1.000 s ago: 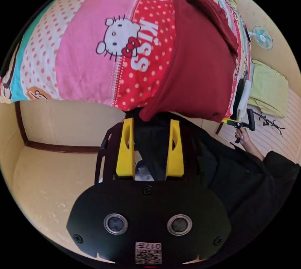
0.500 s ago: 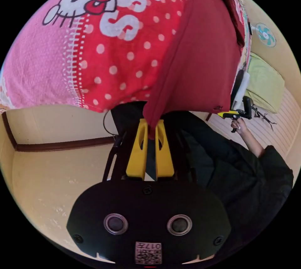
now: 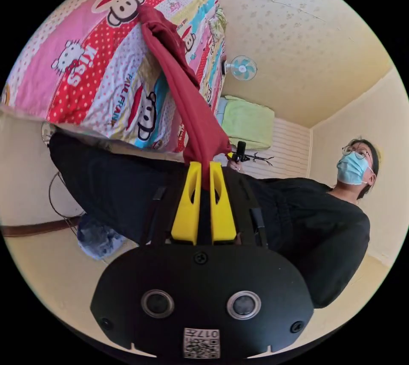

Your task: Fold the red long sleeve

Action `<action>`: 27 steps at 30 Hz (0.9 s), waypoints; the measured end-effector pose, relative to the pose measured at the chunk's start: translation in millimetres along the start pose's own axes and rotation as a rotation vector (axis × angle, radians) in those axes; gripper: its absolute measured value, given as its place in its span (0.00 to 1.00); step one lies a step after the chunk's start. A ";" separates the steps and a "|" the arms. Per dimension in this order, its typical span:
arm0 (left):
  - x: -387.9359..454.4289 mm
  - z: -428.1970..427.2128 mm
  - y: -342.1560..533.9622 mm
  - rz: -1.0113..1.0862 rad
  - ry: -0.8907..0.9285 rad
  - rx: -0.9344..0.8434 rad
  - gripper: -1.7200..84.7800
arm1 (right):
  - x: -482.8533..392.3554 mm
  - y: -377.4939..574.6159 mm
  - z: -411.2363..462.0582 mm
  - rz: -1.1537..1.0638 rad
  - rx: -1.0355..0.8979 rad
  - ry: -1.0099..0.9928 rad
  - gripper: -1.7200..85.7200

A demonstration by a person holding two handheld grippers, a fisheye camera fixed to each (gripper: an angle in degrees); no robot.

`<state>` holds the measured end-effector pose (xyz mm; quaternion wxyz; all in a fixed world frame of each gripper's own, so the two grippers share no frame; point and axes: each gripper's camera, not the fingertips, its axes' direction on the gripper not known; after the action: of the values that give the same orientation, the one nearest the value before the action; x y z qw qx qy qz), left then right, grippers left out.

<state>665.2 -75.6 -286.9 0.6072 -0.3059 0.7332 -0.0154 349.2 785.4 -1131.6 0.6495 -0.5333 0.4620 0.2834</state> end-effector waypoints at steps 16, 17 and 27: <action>18.1 -102.0 -256.1 -0.126 0.312 0.268 0.09 | 117.7 -267.4 -15.3 0.106 0.372 -0.024 0.07; 12.3 -110.7 -291.1 -0.140 0.342 0.297 0.12 | 127.7 -283.6 -14.0 0.138 0.388 -0.014 0.08; -52.7 -132.3 -314.5 -0.256 0.591 0.461 0.18 | 150.1 -297.6 126.2 0.175 0.216 0.534 0.12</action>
<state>685.3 -352.7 -81.9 0.4160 -0.2326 0.8096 -0.3425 704.8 806.6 -1138.3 0.5311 -0.4749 0.6882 0.1373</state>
